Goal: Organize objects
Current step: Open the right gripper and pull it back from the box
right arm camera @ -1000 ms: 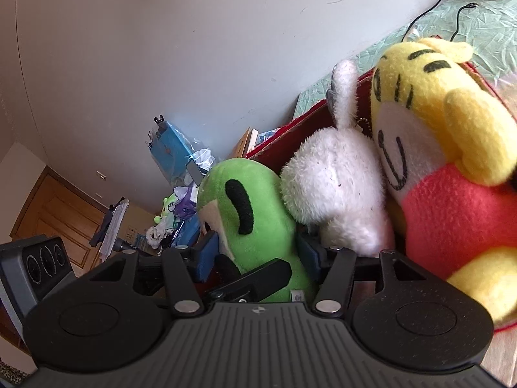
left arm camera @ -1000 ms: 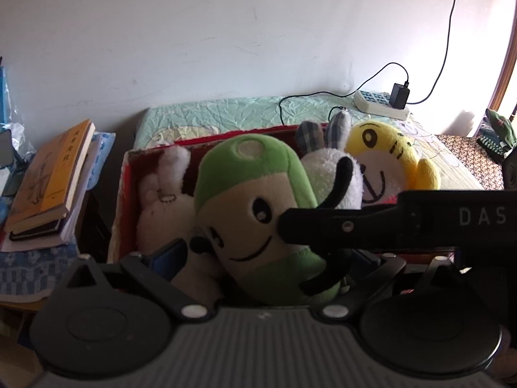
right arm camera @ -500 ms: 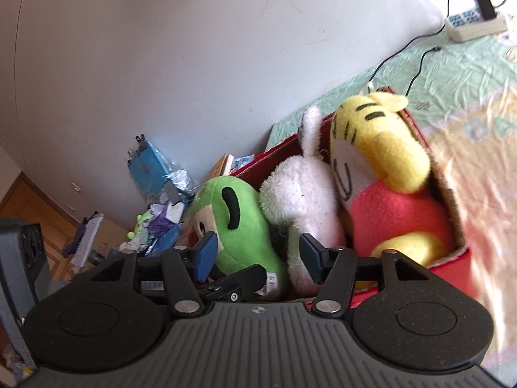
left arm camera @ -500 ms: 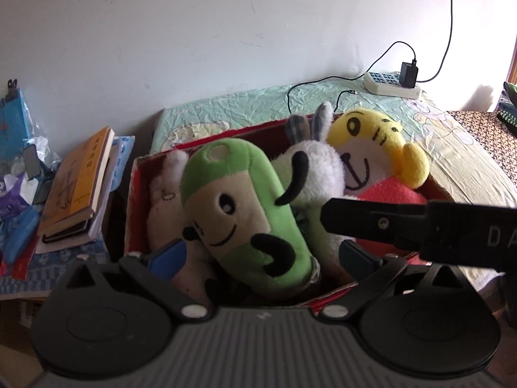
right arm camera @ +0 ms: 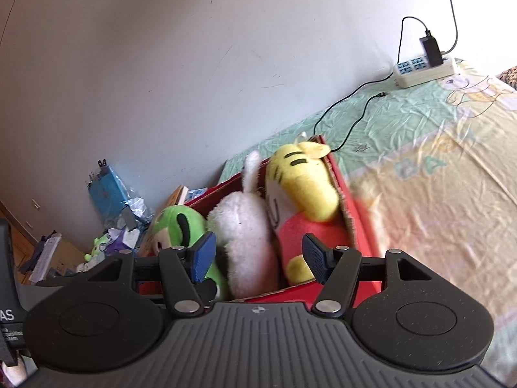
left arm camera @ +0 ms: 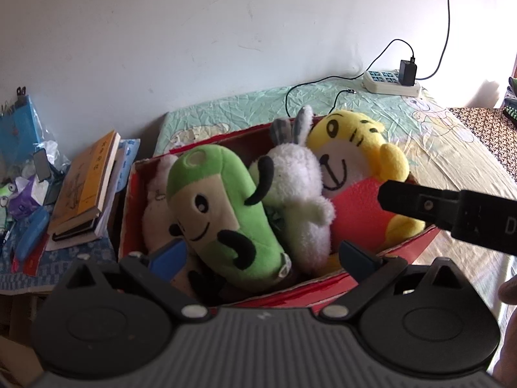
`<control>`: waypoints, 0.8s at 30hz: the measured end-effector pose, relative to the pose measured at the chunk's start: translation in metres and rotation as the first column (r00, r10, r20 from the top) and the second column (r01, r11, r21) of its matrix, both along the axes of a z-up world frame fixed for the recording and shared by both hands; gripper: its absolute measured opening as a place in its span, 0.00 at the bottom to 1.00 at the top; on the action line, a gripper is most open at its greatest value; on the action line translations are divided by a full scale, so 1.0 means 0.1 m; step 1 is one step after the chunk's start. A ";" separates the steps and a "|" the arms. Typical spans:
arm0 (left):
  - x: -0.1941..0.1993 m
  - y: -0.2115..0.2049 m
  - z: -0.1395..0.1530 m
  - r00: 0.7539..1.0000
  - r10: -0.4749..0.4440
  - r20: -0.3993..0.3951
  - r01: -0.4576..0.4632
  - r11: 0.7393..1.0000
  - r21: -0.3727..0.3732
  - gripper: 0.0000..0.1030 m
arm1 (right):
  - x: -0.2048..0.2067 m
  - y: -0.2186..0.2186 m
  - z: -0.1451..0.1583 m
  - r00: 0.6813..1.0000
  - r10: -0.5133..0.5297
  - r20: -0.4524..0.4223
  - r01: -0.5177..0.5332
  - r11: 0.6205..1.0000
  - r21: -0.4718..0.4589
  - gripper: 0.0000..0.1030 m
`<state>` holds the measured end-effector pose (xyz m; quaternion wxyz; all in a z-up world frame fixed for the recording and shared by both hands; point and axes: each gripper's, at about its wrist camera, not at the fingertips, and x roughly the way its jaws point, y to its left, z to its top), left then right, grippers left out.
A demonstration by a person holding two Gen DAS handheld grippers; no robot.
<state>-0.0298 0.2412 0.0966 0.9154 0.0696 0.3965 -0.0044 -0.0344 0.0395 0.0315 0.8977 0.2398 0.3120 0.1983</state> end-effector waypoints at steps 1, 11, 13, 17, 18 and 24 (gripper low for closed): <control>-0.02 -0.03 0.01 1.000 0.004 0.009 -0.004 1.000 0.007 0.97 | 0.00 -0.02 0.01 1.000 0.000 0.003 0.000 1.000 -0.012 0.61; -0.20 -0.48 0.11 0.998 0.050 0.028 -0.050 0.999 0.011 0.98 | -0.05 -0.36 0.07 0.999 0.034 0.030 -0.032 0.997 -0.076 0.61; -0.22 -0.60 0.10 0.998 0.057 0.020 -0.057 0.998 0.010 0.98 | -0.07 -0.47 0.07 0.999 0.030 0.033 -0.027 0.995 -0.099 0.61; -0.26 -0.88 -0.01 0.998 0.057 -0.011 -0.057 0.998 0.029 0.98 | -0.09 -0.73 0.02 1.000 -0.005 0.010 0.006 0.992 -0.127 0.61; -0.27 -0.95 -0.04 0.998 0.057 -0.018 -0.056 0.998 0.028 0.98 | -0.09 -0.80 0.01 1.000 -0.013 0.004 0.014 0.991 -0.136 0.61; -0.35 -1.38 -0.20 0.999 0.030 -0.041 -0.028 0.999 0.047 0.98 | -0.15 -1.17 -0.06 0.999 -0.049 -0.018 0.045 0.986 -0.163 0.61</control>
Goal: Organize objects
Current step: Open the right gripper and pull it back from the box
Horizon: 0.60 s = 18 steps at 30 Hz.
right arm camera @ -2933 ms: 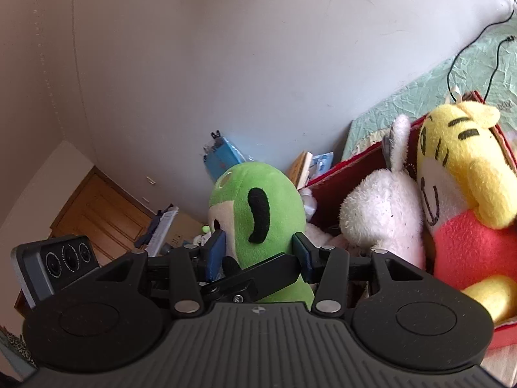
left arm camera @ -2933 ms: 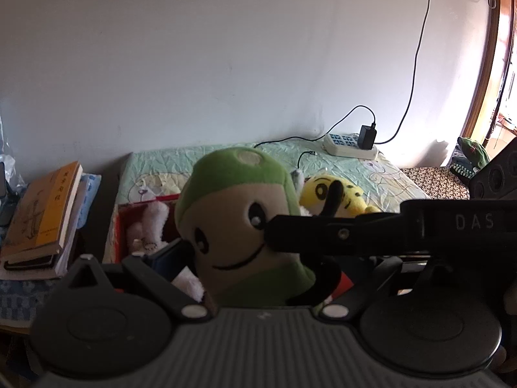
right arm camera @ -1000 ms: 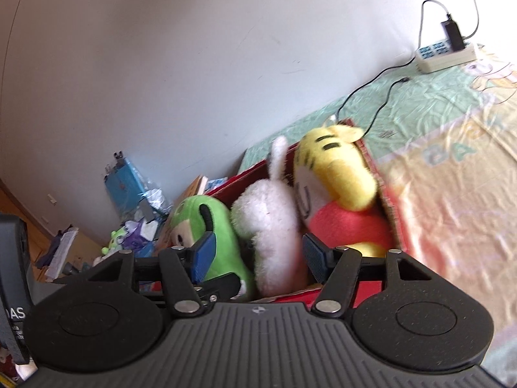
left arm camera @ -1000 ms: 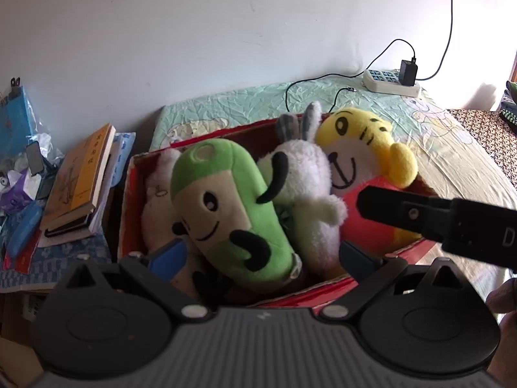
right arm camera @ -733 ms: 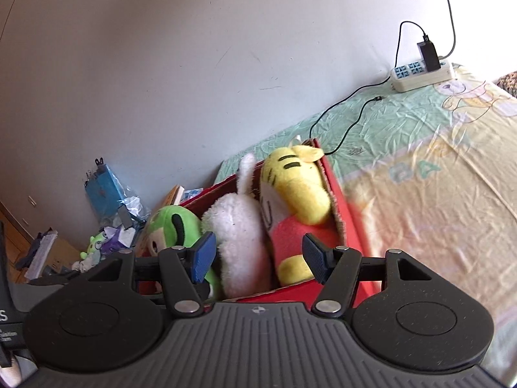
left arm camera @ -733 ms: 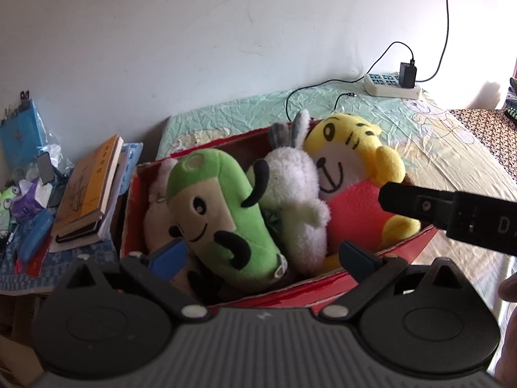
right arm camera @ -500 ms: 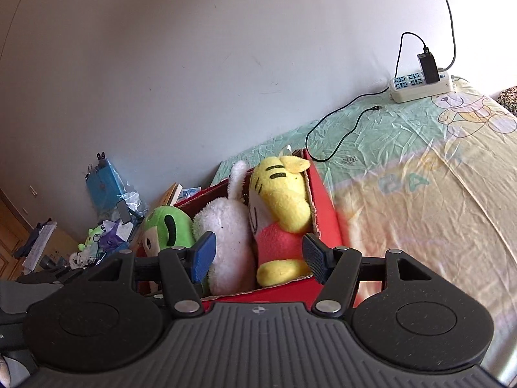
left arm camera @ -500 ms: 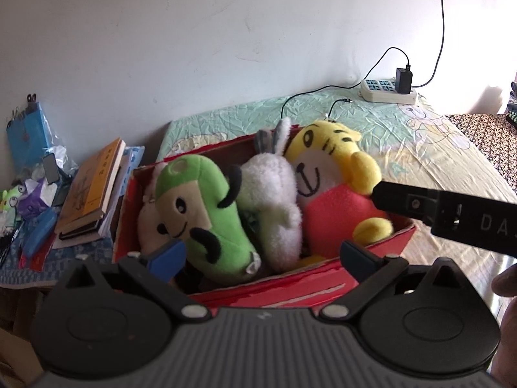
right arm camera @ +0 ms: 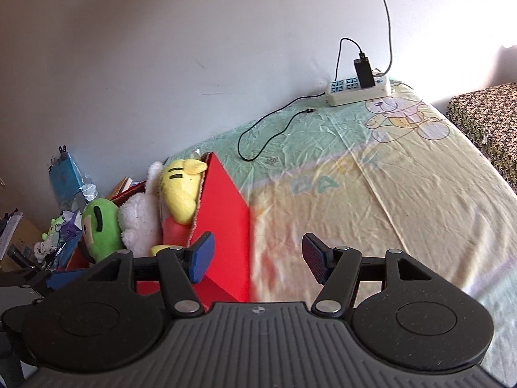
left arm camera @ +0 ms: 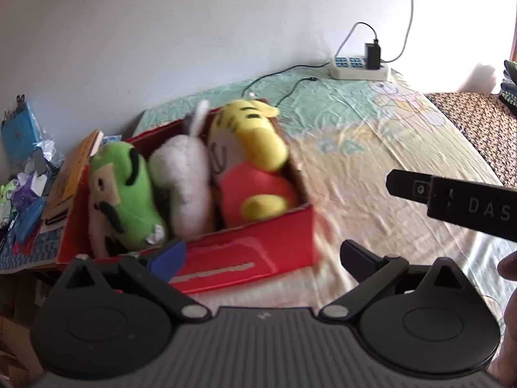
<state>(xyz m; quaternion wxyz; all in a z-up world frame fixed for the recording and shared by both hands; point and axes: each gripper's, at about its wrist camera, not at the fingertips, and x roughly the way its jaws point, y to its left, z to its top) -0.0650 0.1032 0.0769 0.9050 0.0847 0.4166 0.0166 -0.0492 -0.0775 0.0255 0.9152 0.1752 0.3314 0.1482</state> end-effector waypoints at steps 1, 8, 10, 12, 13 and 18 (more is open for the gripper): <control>-0.01 -0.07 -0.03 1.000 -0.004 -0.005 0.004 1.000 -0.001 0.98 | -0.01 -0.06 -0.01 1.000 -0.007 -0.005 0.007 1.000 -0.007 0.61; 0.01 -0.47 -0.16 0.998 -0.019 -0.060 0.020 1.000 0.005 0.98 | -0.07 -0.41 -0.11 0.997 -0.068 -0.036 0.065 0.994 -0.085 0.65; 0.02 -0.56 -0.21 0.997 -0.024 -0.077 0.025 1.000 0.006 0.98 | -0.08 -0.50 -0.14 0.996 -0.079 -0.049 0.074 0.993 -0.093 0.65; 0.02 -0.63 -0.25 0.995 -0.025 -0.094 0.026 1.000 0.008 0.98 | -0.10 -0.56 -0.17 0.994 -0.086 -0.060 0.080 0.991 -0.104 0.65; 0.03 -0.67 -0.27 0.994 -0.024 -0.105 0.025 1.000 0.009 0.98 | -0.09 -0.60 -0.19 0.994 -0.089 -0.066 0.082 0.990 -0.112 0.65; 0.04 -0.78 -0.39 0.988 -0.008 -0.154 0.010 1.000 0.013 0.98 | -0.10 -0.70 -0.26 0.990 -0.110 -0.088 0.094 0.982 -0.161 0.68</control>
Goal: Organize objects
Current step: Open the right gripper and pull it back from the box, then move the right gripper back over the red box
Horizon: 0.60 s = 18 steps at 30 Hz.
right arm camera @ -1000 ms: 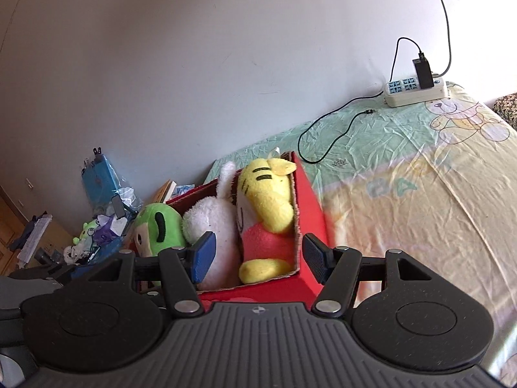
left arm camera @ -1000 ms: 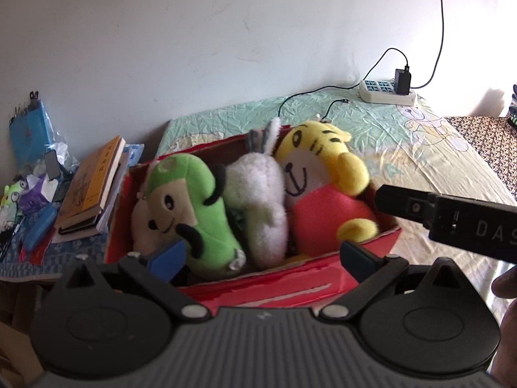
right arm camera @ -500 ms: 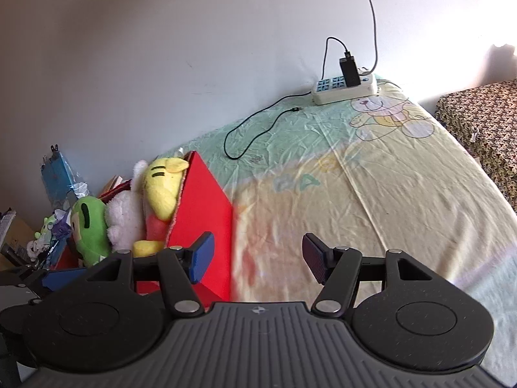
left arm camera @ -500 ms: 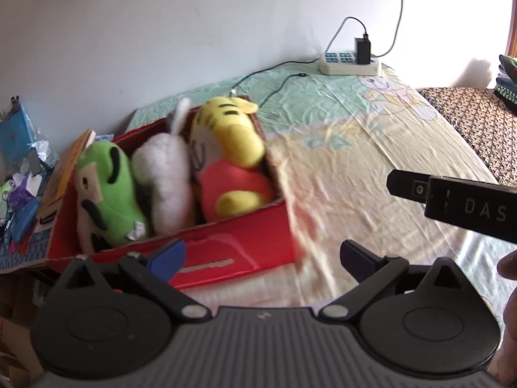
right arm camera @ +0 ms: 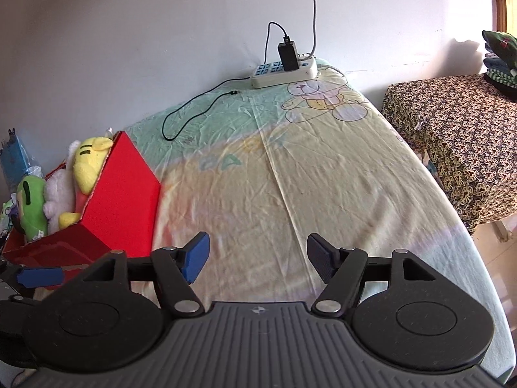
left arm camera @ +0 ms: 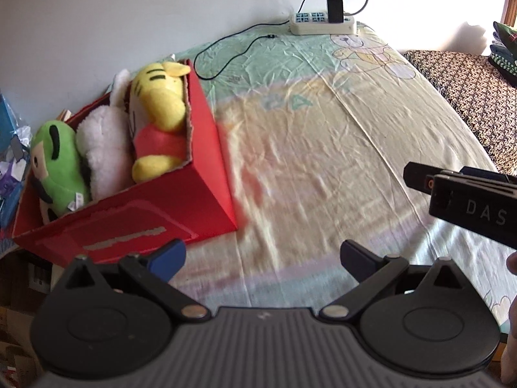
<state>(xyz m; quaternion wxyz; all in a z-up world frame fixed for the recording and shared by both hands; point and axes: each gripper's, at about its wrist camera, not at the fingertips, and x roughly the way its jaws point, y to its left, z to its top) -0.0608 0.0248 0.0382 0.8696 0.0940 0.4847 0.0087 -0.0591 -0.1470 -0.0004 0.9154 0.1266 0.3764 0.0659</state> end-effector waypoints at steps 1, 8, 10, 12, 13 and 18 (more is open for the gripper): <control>0.00 -0.02 -0.02 1.000 0.002 -0.006 -0.002 1.000 0.001 0.98 | 0.00 -0.02 -0.01 1.000 -0.004 -0.005 0.004 1.000 -0.010 0.69; -0.06 -0.11 -0.06 1.000 -0.004 -0.014 0.005 1.000 0.016 0.98 | 0.01 -0.07 -0.08 0.999 -0.040 -0.025 0.038 0.997 -0.066 0.73; -0.07 -0.10 -0.06 1.000 0.000 -0.013 0.001 1.000 0.016 0.98 | 0.02 -0.06 -0.08 0.999 -0.047 -0.027 0.045 0.996 -0.083 0.75; -0.06 -0.09 -0.06 1.000 0.010 -0.016 -0.010 1.000 0.014 0.98 | 0.02 -0.05 -0.08 0.998 -0.049 -0.027 0.046 0.994 -0.095 0.75; -0.06 -0.08 -0.06 1.000 0.015 -0.018 -0.015 1.000 0.011 0.98 | 0.02 -0.05 -0.08 0.999 -0.048 -0.027 0.045 0.994 -0.097 0.75; -0.04 -0.06 -0.12 0.998 0.032 -0.052 -0.032 0.999 -0.009 0.98 | 0.04 -0.01 -0.11 0.998 -0.051 -0.046 0.046 0.993 -0.105 0.76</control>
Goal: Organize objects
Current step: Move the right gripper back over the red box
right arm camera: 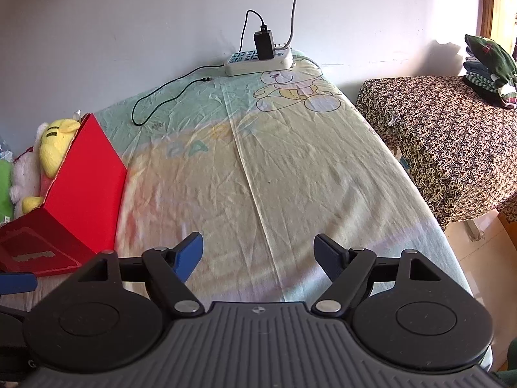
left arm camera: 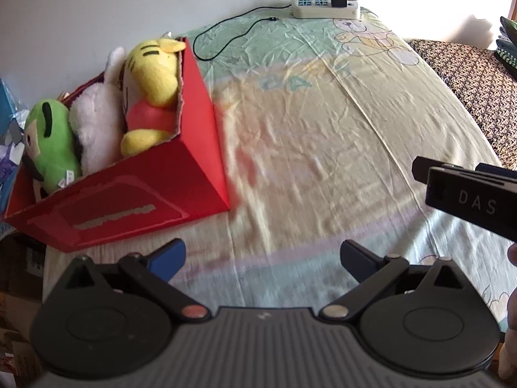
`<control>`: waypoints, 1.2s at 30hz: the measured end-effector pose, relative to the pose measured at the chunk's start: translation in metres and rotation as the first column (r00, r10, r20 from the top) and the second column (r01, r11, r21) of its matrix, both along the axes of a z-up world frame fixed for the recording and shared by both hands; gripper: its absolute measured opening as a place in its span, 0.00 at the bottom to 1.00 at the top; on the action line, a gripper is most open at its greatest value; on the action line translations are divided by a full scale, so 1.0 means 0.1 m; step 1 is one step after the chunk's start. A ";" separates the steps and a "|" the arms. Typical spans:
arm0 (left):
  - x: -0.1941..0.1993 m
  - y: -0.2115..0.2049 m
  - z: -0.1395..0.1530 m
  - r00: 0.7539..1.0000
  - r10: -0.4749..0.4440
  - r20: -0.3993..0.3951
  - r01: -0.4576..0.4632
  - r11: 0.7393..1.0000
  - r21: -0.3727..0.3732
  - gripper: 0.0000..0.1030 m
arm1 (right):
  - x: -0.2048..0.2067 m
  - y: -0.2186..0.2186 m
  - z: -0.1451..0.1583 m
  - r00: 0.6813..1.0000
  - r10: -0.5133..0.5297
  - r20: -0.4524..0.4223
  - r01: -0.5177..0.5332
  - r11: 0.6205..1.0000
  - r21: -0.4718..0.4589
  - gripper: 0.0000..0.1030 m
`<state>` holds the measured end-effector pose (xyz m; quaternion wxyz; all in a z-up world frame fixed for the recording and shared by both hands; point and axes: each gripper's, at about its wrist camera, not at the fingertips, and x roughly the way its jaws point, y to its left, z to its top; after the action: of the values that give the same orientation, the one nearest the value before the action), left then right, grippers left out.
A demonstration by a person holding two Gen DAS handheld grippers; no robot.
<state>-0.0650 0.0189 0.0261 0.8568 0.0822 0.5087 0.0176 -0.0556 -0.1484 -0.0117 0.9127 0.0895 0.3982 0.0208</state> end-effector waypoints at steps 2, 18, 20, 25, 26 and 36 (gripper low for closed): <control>0.01 -0.01 -0.03 1.000 -0.001 -0.013 0.001 1.000 -0.004 0.98 | 0.01 0.02 0.00 1.000 -0.008 -0.006 0.008 1.000 -0.016 0.76; 0.13 -0.03 -0.04 1.000 0.003 0.011 -0.003 1.000 -0.011 0.98 | 0.10 0.04 0.03 0.999 -0.033 -0.033 0.029 0.993 -0.116 0.78; 0.14 -0.02 -0.03 1.000 0.009 0.018 -0.009 1.000 -0.017 0.98 | 0.11 0.05 0.05 0.999 -0.034 -0.033 0.030 0.991 -0.129 0.79; 0.16 0.05 -0.04 0.999 0.031 0.020 -0.031 0.999 -0.028 0.98 | 0.15 0.10 0.10 1.000 -0.017 -0.025 0.013 0.991 -0.133 0.79; 0.16 0.06 -0.04 0.999 0.037 0.021 -0.036 0.999 -0.029 0.98 | 0.15 0.12 0.12 1.000 -0.011 -0.024 0.008 0.991 -0.132 0.80; 0.14 0.25 -0.01 0.994 0.097 0.040 -0.096 0.995 -0.036 0.98 | 0.20 0.31 0.19 0.999 0.051 -0.012 -0.052 0.989 -0.138 0.81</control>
<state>-0.0509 0.0438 0.0251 0.8667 0.0426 0.4942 0.0521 -0.0357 -0.1174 0.0073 0.9142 0.0158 0.4045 0.0161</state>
